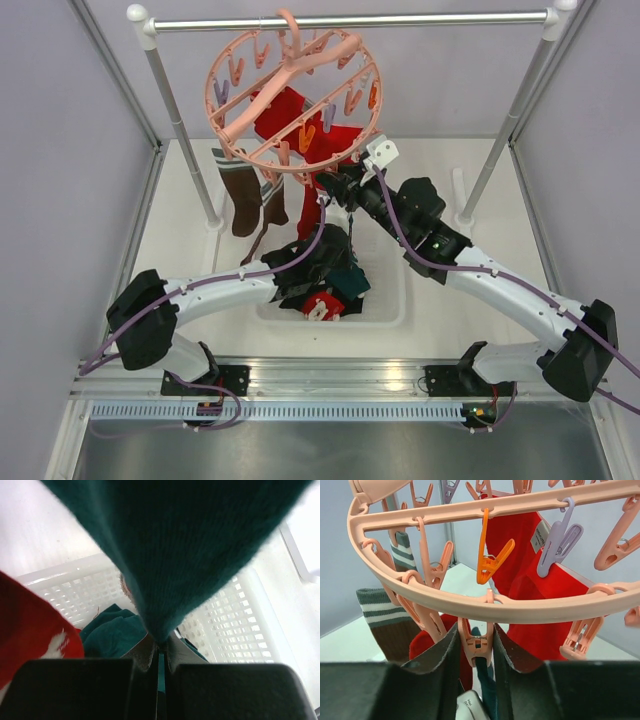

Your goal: Remove the socks clipped to the hanger

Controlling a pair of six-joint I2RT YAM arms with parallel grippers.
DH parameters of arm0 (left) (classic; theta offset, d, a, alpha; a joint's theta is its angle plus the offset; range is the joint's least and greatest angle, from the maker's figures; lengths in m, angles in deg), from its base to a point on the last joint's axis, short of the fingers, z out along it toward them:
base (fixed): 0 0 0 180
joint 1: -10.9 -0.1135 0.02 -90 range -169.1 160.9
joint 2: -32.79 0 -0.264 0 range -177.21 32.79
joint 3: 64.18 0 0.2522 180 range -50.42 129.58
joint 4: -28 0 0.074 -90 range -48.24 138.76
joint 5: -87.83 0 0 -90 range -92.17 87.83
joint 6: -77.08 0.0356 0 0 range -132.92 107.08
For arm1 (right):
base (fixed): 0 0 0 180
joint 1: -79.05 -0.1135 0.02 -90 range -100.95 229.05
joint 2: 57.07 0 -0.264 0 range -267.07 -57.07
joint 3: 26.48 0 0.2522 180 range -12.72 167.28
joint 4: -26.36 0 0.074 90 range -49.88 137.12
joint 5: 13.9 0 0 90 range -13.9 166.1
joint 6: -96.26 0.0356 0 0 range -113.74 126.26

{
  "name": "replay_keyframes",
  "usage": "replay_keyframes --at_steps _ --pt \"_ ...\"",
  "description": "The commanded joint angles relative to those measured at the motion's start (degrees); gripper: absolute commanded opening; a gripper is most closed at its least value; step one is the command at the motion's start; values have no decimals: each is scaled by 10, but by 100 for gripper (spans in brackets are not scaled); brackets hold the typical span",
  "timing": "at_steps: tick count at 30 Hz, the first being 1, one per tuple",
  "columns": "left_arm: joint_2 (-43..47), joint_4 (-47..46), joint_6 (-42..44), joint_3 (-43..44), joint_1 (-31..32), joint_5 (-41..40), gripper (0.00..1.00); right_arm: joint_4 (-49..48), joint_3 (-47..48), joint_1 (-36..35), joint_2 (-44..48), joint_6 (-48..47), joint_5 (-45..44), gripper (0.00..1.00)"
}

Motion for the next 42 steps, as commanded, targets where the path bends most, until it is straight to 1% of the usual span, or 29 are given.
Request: replay_keyframes --at_steps 1,3,5,6,10,19,27,35,41,42 --pt "23 4 -16 3 3 -4 2 -31 28 -1 4 4 -5 27" --pt "30 4 -15 0 3 -3 2 -32 29 -2 5 8 -5 20" --pt "32 4 -16 -2 3 -3 2 -31 31 -2 8 9 -4 18" --pt "36 4 -16 -3 3 -1 2 -30 32 -2 9 9 -4 15" --pt "42 4 -16 -8 4 4 2 -20 44 -2 10 9 -4 12" --pt "60 1 -12 -25 19 45 2 -4 66 -2 7 4 -4 12" --pt "88 -22 -16 -79 39 48 2 2 73 -2 0 4 0 12" --pt "94 -22 -13 -83 39 64 2 -1 68 -2 0 8 0 12" --pt "99 -49 4 -94 55 101 2 1 68 -2 0 8 0 12" --pt "99 -65 8 -98 57 122 2 1 69 -1 -1 8 0 12"
